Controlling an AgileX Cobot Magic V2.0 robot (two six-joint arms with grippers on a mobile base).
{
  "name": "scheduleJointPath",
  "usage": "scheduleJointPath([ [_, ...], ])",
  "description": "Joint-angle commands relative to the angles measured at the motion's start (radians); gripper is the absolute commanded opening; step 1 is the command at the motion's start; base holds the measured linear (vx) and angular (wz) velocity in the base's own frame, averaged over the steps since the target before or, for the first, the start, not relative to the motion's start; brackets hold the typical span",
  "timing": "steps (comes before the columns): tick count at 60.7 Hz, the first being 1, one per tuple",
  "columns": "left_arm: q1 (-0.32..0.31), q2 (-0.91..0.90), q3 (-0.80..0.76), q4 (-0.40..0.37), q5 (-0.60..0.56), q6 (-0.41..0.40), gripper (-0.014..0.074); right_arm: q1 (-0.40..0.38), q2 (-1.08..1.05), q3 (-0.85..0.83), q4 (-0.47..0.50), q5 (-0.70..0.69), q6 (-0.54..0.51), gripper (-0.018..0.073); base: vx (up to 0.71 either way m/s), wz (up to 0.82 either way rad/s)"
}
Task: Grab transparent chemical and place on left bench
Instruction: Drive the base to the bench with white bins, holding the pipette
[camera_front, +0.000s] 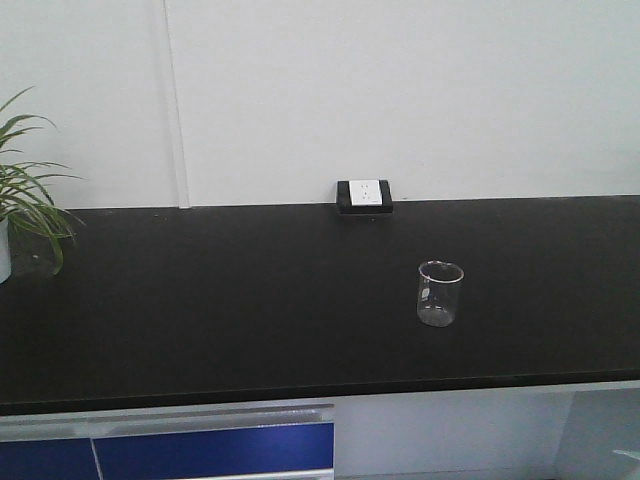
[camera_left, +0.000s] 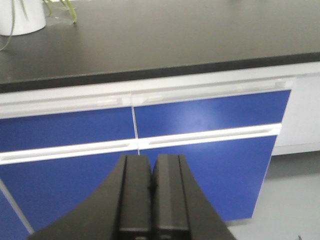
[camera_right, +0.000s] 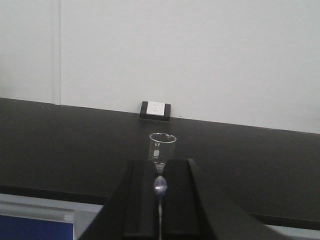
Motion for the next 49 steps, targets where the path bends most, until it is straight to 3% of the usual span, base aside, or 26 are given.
scheduleJointPath([
  [1, -0.002, -0.019, 0.016, -0.001, -0.078, -0.008, -0.0003, -0.005, 0.006, -0.027, 0.006, -0.039, 0.0, 0.0041, -0.3, 0.05],
  [25, -0.002, -0.019, 0.016, -0.001, -0.078, -0.008, -0.0003, -0.005, 0.006, -0.027, 0.006, -0.039, 0.0, 0.0041, -0.24, 0.27],
  [49, -0.002, -0.019, 0.016, -0.001, -0.078, -0.008, -0.0003, -0.005, 0.006, -0.027, 0.006, -0.039, 0.0, 0.0041, -0.14, 0.79],
])
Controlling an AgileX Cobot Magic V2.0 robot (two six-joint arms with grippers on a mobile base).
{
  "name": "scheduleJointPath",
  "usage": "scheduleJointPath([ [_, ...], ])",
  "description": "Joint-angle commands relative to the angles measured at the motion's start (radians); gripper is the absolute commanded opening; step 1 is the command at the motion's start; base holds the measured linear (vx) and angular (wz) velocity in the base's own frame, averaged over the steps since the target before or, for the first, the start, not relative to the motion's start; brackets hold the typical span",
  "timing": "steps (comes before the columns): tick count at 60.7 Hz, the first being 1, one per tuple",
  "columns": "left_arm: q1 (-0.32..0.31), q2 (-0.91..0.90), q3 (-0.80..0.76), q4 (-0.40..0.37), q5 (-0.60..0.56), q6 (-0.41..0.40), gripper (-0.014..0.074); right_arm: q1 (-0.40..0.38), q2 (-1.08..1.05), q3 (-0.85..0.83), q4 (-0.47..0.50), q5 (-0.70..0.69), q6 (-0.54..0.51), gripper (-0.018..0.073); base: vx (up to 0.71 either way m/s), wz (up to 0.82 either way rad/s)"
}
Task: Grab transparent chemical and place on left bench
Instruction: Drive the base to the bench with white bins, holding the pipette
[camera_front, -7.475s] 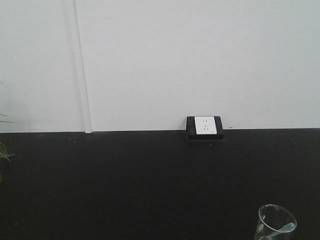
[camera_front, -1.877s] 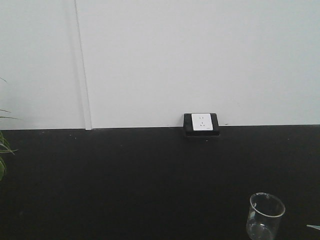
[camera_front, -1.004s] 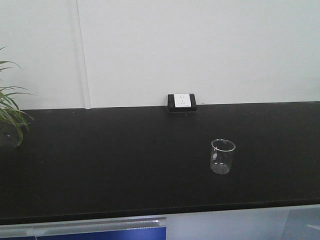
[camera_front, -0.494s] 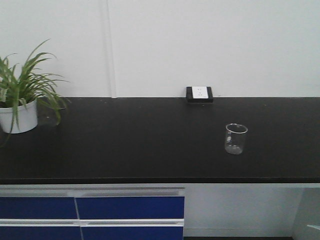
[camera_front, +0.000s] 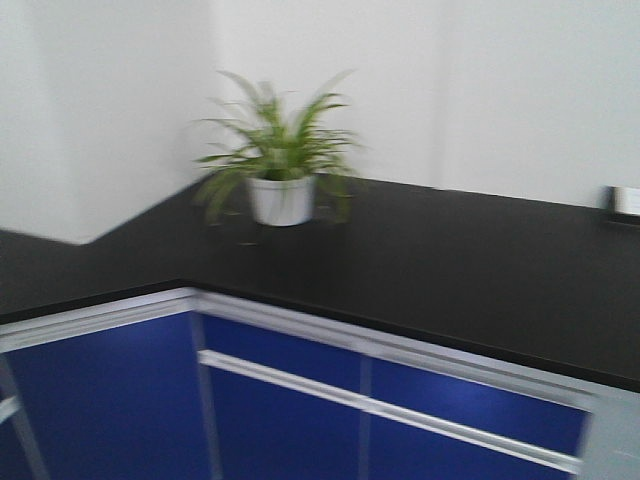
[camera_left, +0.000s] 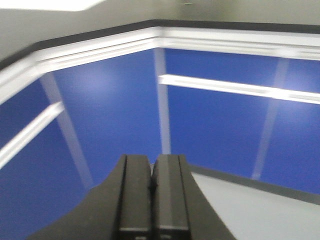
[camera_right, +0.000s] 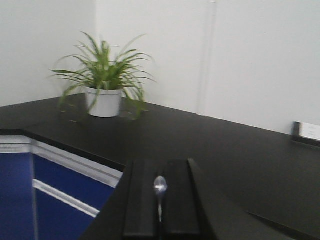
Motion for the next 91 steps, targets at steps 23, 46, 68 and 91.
scheduleJointPath([
  [23, -0.002, -0.019, 0.016, -0.001, -0.078, -0.008, -0.0003, -0.005, 0.006, -0.027, 0.006, -0.039, 0.0, 0.0041, -0.06, 1.12],
  [46, -0.002, -0.019, 0.016, -0.001, -0.078, -0.008, -0.0003, -0.005, 0.006, -0.027, 0.006, -0.039, 0.0, 0.0041, 0.06, 0.95],
  [68, -0.002, -0.019, 0.016, -0.001, -0.078, -0.008, -0.0003, -0.005, 0.006, -0.027, 0.006, -0.039, 0.0, 0.0041, 0.14, 0.76],
  [91, -0.002, -0.019, 0.016, -0.001, -0.078, -0.008, -0.0003, -0.005, 0.006, -0.027, 0.006, -0.039, 0.0, 0.0041, 0.2, 0.66],
])
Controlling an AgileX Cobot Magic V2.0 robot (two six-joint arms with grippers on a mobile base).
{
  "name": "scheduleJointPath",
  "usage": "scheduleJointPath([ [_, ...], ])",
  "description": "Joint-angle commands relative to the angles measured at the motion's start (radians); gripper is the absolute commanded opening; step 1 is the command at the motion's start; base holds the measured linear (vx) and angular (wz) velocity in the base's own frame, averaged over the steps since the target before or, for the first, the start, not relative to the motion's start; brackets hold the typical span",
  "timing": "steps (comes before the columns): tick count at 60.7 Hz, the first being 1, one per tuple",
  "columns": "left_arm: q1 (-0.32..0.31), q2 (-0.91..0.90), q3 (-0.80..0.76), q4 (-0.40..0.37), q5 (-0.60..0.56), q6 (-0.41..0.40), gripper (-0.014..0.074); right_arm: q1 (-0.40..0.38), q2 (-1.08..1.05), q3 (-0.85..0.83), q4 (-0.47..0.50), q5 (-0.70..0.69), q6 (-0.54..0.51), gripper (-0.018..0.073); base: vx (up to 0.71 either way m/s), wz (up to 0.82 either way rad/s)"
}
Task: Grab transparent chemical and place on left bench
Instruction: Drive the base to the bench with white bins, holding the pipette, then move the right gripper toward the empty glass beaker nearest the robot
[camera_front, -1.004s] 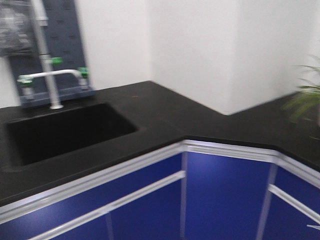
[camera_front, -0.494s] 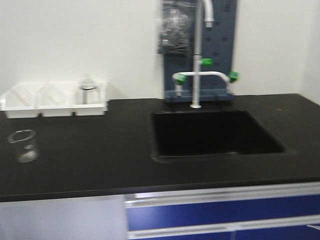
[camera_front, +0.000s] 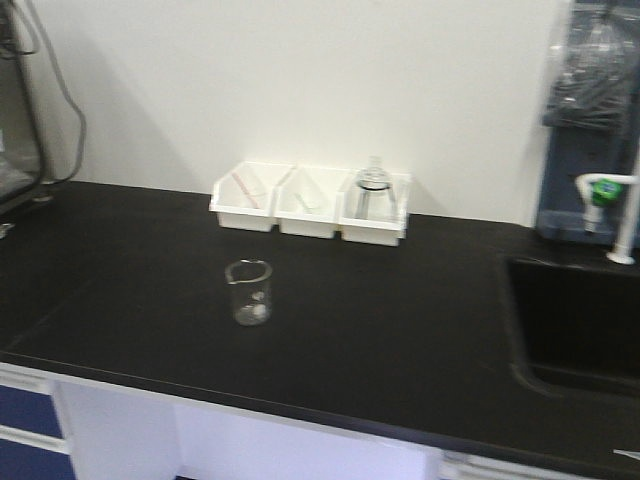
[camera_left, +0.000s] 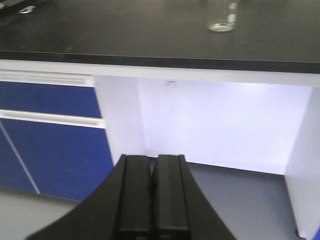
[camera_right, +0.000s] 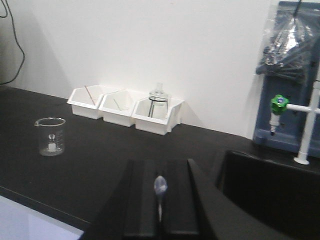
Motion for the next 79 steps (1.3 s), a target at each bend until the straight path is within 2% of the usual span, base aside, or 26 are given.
scheduleJointPath([
  [1, -0.002, -0.019, 0.016, -0.001, -0.078, -0.008, -0.0003, -0.005, 0.006, -0.027, 0.006, -0.039, 0.0, 0.0041, 0.22, 0.51],
  [20, -0.002, -0.019, 0.016, -0.001, -0.078, -0.008, -0.0003, -0.005, 0.006, -0.027, 0.006, -0.039, 0.0, 0.0041, 0.26, 0.29],
  [79, -0.002, -0.019, 0.016, -0.001, -0.078, -0.008, -0.0003, -0.005, 0.006, -0.027, 0.006, -0.039, 0.0, 0.0041, 0.26, 0.02],
])
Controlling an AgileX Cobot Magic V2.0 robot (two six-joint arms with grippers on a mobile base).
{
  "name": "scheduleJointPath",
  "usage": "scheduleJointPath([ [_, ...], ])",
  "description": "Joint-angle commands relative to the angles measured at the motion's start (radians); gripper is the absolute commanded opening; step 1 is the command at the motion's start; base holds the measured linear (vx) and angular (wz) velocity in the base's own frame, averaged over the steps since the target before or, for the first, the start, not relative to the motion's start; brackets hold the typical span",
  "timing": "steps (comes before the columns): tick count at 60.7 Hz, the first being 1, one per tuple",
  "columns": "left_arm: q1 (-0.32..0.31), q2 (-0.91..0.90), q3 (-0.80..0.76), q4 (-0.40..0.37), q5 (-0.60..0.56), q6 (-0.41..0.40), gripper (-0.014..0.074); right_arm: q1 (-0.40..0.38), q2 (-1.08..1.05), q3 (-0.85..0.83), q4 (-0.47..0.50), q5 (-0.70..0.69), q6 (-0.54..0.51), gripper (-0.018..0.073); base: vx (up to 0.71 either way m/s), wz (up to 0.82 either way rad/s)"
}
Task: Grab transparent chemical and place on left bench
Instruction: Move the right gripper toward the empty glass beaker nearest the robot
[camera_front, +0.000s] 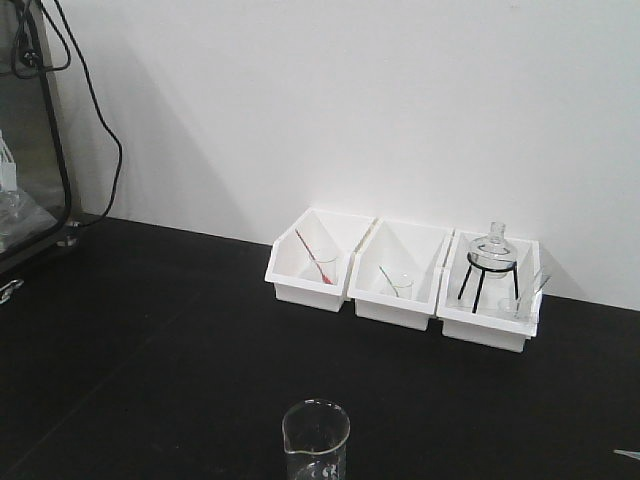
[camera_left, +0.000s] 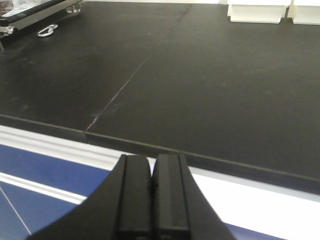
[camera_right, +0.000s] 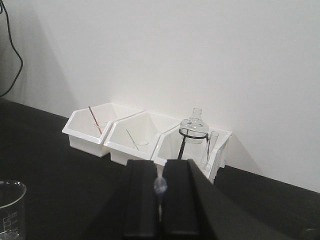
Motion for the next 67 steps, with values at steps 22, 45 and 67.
scheduleJointPath([
  [22, -0.002, -0.019, 0.016, -0.001, -0.078, -0.008, -0.0003, -0.005, 0.006, -0.027, 0.005, -0.043, -0.002, 0.0041, 0.08, -0.01],
  [45, -0.002, -0.019, 0.016, -0.001, -0.078, -0.008, -0.0003, -0.005, 0.027, -0.037, -0.056, -0.162, -0.002, 0.0027, 0.01, 0.0],
  [67, -0.002, -0.019, 0.016, -0.001, -0.078, -0.008, -0.0003, -0.005, 0.497, -0.336, -0.208, -0.532, 0.181, -0.0001, 0.0, 0.0],
])
